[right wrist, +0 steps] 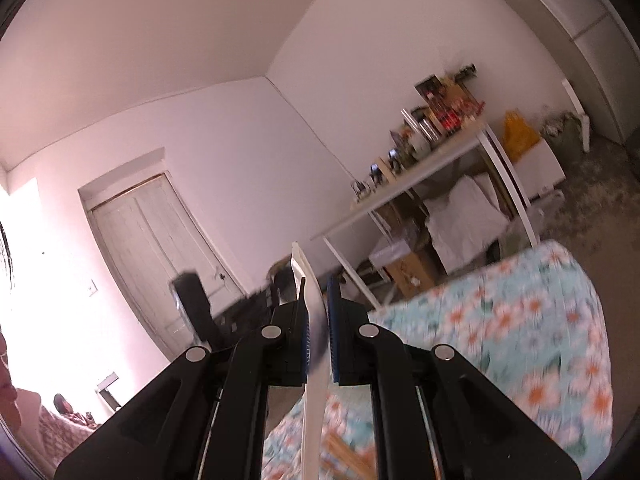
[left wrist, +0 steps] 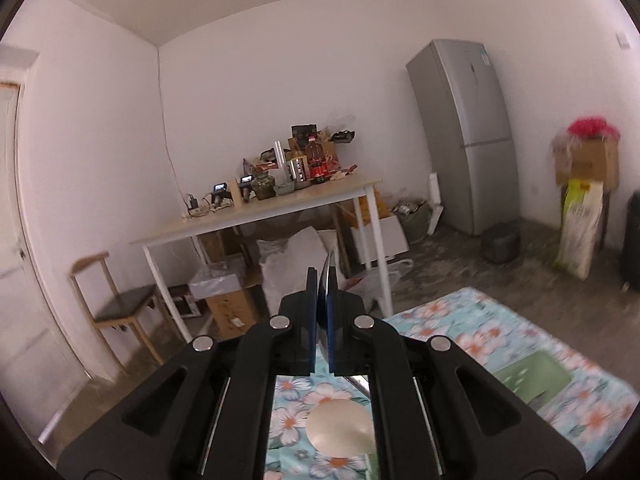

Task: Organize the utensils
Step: 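Lower the metal spoon into the holder with the left tool while the right tool waits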

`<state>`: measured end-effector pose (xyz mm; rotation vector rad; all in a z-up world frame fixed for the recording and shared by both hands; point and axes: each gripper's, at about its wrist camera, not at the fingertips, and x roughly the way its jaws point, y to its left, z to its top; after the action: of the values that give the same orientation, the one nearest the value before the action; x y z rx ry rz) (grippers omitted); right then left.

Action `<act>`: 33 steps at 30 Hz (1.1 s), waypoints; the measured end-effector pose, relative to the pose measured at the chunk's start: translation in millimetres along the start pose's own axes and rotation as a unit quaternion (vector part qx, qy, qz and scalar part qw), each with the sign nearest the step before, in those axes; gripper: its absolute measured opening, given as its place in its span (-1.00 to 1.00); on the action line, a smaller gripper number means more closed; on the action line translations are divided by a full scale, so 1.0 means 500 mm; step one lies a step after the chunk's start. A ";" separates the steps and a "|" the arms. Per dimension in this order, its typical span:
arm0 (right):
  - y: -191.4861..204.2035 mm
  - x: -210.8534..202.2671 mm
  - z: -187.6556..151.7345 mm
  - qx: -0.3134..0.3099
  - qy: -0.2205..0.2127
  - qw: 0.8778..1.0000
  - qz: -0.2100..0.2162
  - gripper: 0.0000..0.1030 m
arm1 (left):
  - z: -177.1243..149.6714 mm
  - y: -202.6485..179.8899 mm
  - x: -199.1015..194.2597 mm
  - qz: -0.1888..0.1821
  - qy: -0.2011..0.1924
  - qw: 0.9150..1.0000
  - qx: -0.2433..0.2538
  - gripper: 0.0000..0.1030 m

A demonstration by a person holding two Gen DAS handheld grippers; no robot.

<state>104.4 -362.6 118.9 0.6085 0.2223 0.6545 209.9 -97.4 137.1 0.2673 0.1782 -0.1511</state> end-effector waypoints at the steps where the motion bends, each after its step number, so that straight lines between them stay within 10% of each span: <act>1: -0.006 0.010 0.006 -0.002 -0.002 1.000 0.003 -0.84 | -0.007 -0.006 0.009 0.003 0.005 1.000 0.007 -0.94; 8: -0.067 0.106 0.033 -0.003 -0.013 1.000 0.019 -0.84 | -0.061 0.006 0.054 -0.034 0.073 0.997 -0.017 -0.90; 12: -0.079 0.144 0.044 -0.005 -0.011 0.999 0.033 -0.84 | -0.073 0.030 0.050 -0.065 0.091 0.992 -0.060 -0.44; 17: -0.090 0.184 0.047 0.004 -0.014 0.999 0.037 -0.84 | -0.096 0.069 0.017 -0.081 0.090 0.987 -0.106 -0.35; 33: -0.083 0.298 0.012 -0.071 0.070 0.991 -0.093 -0.82 | -0.229 0.150 -0.099 -0.079 0.116 0.974 -0.178 -0.34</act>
<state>243.1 -297.6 98.1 0.4006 0.3557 0.5275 157.1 11.9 56.5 -0.0897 0.4530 -0.2421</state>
